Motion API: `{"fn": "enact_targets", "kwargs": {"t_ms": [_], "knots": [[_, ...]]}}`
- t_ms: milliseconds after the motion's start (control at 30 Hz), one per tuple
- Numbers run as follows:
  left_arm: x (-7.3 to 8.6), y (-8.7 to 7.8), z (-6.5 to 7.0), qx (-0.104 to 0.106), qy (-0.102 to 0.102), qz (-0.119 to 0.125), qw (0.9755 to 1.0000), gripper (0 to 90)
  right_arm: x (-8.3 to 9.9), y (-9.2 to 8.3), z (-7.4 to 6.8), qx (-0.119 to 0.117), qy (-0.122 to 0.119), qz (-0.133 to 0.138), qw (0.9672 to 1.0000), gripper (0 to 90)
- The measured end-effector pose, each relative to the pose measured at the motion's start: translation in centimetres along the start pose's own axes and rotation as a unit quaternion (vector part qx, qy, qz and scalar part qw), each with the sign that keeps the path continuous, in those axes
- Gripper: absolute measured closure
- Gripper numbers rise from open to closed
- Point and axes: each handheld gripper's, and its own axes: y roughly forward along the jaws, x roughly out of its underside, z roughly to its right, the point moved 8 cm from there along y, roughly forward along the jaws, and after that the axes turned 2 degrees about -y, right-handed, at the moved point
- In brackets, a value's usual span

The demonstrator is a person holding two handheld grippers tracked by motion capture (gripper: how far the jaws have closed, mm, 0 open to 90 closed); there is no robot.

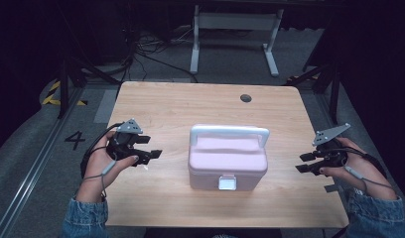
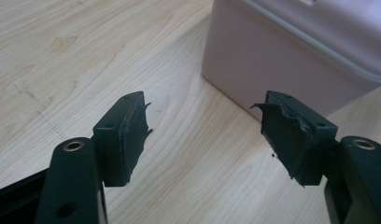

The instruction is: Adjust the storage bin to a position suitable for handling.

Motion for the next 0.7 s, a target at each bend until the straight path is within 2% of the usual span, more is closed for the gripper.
{"fn": "enact_targets", "kwargs": {"t_ms": [167, 200, 300, 467, 633, 700], "knots": [[-0.6, 0.1, 0.4, 0.004, 0.004, 0.003, 1.0000, 30.5, 0.2, -0.1, 0.0, 0.002, 0.004, 0.001, 1.0000, 52.0], [-0.8, 0.1, 0.4, 0.006, 0.012, 0.007, 0.9999, 30.5, 0.3, -0.2, 0.0, 0.002, 0.003, 0.002, 1.0000, 52.0], [-1.5, 0.2, 0.9, 0.010, 0.010, 0.019, 0.9997, 30.2, 0.4, -0.2, 0.0, 0.003, 0.006, 0.004, 1.0000, 52.0], [-2.2, 0.5, 1.5, 0.020, 0.023, 0.023, 0.9993, 28.6, 0.6, -0.2, -0.1, 0.004, 0.008, 0.006, 0.9999, 51.5], [-3.4, 0.9, 2.3, 0.027, 0.030, 0.046, 0.9981, 25.3, 0.7, -0.1, -0.3, 0.006, 0.011, 0.008, 0.9999, 51.0], [-3.5, 0.9, 2.5, 0.030, 0.031, 0.046, 0.9980, 23.8, 0.7, -0.1, -0.3, 0.006, 0.010, 0.010, 0.9999, 51.0]]}}
